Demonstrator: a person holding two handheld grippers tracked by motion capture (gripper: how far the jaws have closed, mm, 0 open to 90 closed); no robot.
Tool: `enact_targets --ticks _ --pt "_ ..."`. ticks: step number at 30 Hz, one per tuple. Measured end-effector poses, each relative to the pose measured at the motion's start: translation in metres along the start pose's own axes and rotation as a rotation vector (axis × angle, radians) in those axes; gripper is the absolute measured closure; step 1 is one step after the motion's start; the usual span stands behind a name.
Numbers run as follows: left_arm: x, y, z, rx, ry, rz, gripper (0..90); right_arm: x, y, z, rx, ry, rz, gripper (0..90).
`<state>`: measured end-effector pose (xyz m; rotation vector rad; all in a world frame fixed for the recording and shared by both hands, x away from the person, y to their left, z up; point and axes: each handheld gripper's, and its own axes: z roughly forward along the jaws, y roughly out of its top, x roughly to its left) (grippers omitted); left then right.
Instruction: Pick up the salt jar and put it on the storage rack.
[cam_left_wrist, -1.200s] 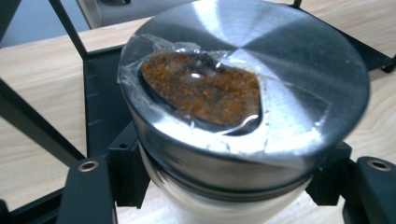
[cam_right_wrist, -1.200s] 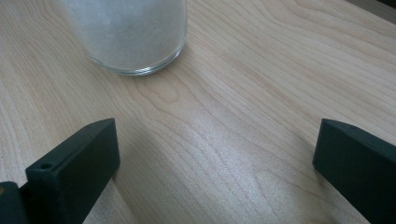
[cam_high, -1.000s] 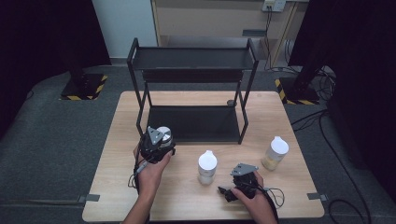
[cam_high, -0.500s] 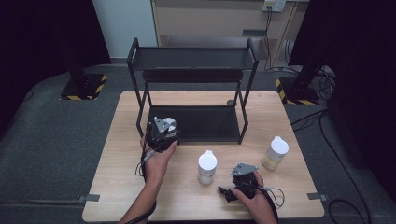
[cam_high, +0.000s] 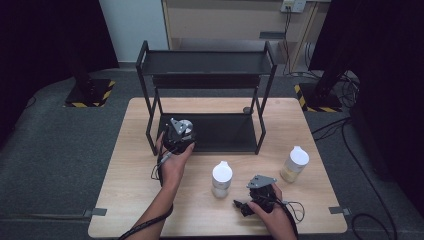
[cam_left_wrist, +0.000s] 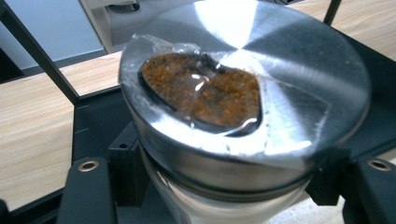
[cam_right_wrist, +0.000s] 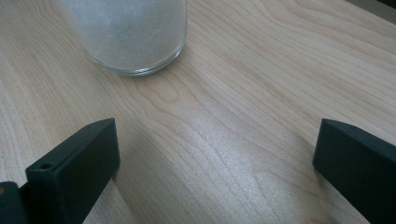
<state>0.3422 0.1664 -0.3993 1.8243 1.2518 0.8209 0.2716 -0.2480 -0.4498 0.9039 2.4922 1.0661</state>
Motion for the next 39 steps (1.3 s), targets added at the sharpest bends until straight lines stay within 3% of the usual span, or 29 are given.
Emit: enact_targets --ticks 9,15,30,39 --pt "0.006 -0.003 0.018 0.008 0.005 -0.033 30.0 0.000 0.000 0.000 0.000 0.000 0.000 1.0" --pt "0.009 -0.003 0.027 0.020 0.015 -0.033 30.0 0.000 0.000 0.000 0.000 0.000 0.000 1.0" --pt "0.012 -0.005 0.039 0.038 0.023 -0.035 30.0 0.000 0.000 0.000 0.000 0.000 0.000 1.0" --pt "0.014 -0.008 0.045 0.039 0.016 -0.070 30.0 0.000 0.000 0.000 0.000 0.000 0.000 1.0"
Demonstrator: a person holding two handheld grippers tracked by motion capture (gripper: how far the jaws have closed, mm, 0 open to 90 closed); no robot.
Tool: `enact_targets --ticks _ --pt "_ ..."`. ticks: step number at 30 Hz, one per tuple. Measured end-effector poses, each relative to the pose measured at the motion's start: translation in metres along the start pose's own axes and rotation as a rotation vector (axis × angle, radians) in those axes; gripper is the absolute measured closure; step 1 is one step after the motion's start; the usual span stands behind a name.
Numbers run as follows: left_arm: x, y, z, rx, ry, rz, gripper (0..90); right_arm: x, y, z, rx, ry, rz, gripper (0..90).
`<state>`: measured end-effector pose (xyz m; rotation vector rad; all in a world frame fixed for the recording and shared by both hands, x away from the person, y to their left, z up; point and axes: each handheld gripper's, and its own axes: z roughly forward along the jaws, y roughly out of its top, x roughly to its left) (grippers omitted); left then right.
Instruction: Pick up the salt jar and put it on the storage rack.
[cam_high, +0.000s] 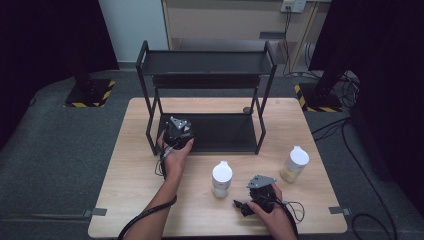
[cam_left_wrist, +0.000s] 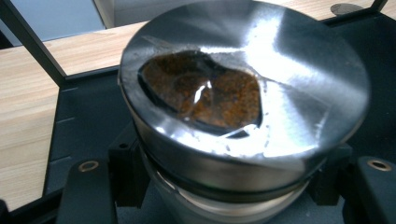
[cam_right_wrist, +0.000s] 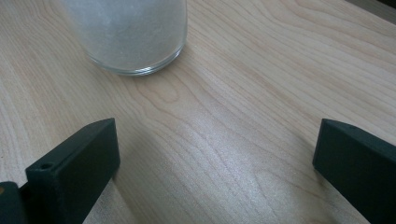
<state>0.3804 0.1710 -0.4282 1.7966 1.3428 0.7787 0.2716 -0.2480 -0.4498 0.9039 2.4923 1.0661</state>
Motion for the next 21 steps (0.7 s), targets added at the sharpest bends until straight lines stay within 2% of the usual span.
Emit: enact_targets --ticks 6,15,17,21 --pt "0.0025 -0.0027 0.0016 -0.009 -0.003 -0.023 29.9 0.0000 -0.0002 0.0001 -0.001 0.000 0.000 1.0" --pt "-0.0002 -0.0068 0.0017 -0.023 0.008 -0.031 29.7 0.0000 0.0000 0.0000 0.000 0.000 0.000 1.0" --pt "0.0001 -0.0076 0.0018 -0.027 0.008 -0.015 29.5 0.0000 0.0000 0.0000 0.000 0.000 0.000 1.0" --pt "-0.0017 -0.0084 0.0018 -0.028 0.013 0.020 20.4 0.0000 0.0000 0.0000 0.000 0.000 0.000 1.0"
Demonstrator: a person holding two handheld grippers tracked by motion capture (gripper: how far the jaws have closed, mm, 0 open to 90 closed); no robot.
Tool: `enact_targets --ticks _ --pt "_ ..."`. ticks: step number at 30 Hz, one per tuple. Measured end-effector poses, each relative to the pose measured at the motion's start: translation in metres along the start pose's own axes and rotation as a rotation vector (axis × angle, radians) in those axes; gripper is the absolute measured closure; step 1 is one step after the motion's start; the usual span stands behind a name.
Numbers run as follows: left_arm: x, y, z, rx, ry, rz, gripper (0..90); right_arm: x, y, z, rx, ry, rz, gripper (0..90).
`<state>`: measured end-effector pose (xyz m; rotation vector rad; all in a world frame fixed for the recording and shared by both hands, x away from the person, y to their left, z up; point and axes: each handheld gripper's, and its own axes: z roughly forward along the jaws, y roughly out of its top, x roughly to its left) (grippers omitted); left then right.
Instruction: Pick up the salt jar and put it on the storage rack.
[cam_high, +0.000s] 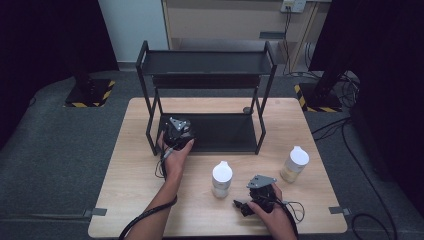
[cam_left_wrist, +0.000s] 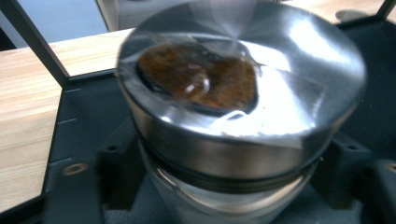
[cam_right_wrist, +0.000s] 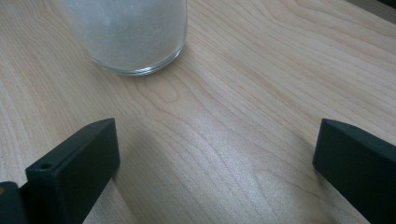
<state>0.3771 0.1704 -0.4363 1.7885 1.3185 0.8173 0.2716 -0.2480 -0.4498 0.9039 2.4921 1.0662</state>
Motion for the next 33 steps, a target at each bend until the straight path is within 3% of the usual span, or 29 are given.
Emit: enact_targets --ticks 9,20,22,33 --pt "-0.002 -0.001 -0.004 0.004 0.008 0.038 9.9 0.000 0.000 0.000 0.000 0.000 0.000 1.0" --pt "-0.005 -0.004 -0.014 -0.004 0.024 0.075 9.4 0.000 0.000 0.000 0.000 0.000 0.000 1.0" --pt "-0.007 -0.004 -0.017 -0.012 0.043 0.084 8.2 0.000 0.000 0.000 0.000 0.000 0.000 1.0" --pt "-0.007 -0.010 -0.033 -0.016 0.046 0.105 7.7 0.000 0.000 0.000 0.000 0.000 0.000 1.0"
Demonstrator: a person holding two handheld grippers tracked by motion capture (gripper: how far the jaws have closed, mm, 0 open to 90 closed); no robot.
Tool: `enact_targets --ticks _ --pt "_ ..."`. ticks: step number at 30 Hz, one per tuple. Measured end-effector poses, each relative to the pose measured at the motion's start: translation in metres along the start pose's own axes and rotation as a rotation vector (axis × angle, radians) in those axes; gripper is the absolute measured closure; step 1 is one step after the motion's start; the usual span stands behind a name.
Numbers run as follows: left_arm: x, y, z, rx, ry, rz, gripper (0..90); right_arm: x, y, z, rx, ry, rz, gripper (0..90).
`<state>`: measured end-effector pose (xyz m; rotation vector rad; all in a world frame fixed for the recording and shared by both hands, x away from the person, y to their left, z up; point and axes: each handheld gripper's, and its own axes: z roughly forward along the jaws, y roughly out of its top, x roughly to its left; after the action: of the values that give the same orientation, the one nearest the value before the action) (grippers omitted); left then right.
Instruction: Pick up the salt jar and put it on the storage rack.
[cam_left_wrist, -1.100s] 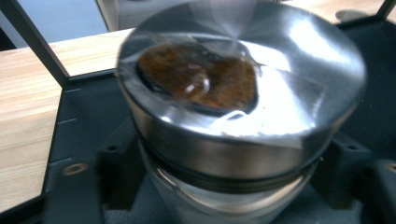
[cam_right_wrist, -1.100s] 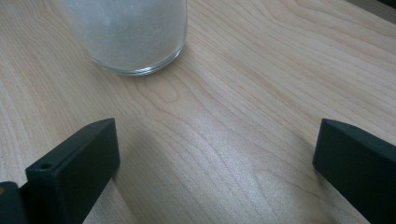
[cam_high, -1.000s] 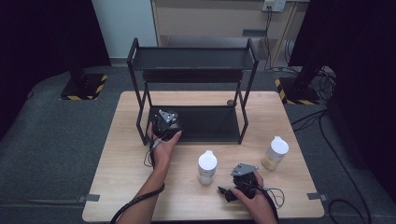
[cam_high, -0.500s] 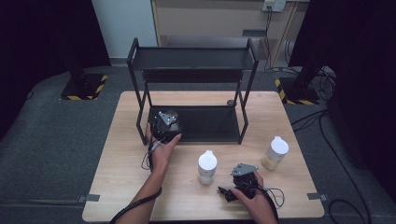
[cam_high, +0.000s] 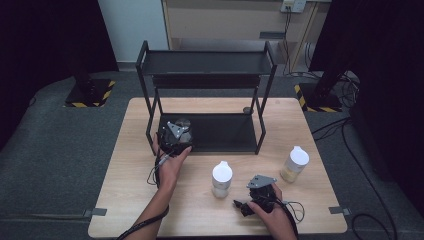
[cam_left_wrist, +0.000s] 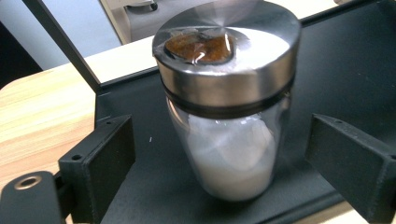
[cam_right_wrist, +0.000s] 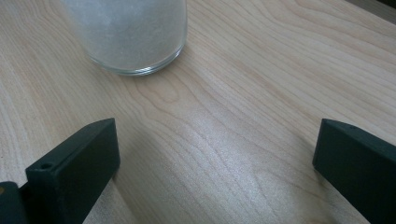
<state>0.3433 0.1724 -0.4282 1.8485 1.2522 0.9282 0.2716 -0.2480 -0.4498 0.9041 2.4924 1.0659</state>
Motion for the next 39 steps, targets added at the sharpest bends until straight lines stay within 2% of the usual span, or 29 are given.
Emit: enact_targets --ticks 11,15,22,28,31,35,39 --pt "-0.007 -0.008 -0.014 0.003 -0.001 0.040 7.1 0.000 0.000 0.000 0.000 0.000 0.000 1.0" --pt "-0.008 -0.013 -0.019 0.000 0.004 0.041 7.1 0.000 0.000 0.000 0.000 0.000 0.000 1.0" --pt "-0.008 -0.019 -0.029 -0.006 -0.013 0.052 7.1 0.000 0.000 0.000 0.000 0.000 0.000 1.0" --pt "-0.007 -0.026 -0.037 -0.003 -0.045 0.060 7.0 0.000 0.000 0.000 0.000 0.000 -0.001 1.0" --pt "0.000 -0.031 -0.042 0.004 -0.082 0.027 7.0 0.000 0.000 0.000 0.000 0.000 0.000 1.0" --pt "0.005 -0.038 -0.051 0.009 -0.094 0.043 7.0 0.000 0.000 0.000 0.000 0.000 0.000 1.0" --pt "0.009 -0.047 -0.059 0.016 -0.120 0.034 7.0 0.000 0.000 0.000 0.000 0.000 0.000 1.0"
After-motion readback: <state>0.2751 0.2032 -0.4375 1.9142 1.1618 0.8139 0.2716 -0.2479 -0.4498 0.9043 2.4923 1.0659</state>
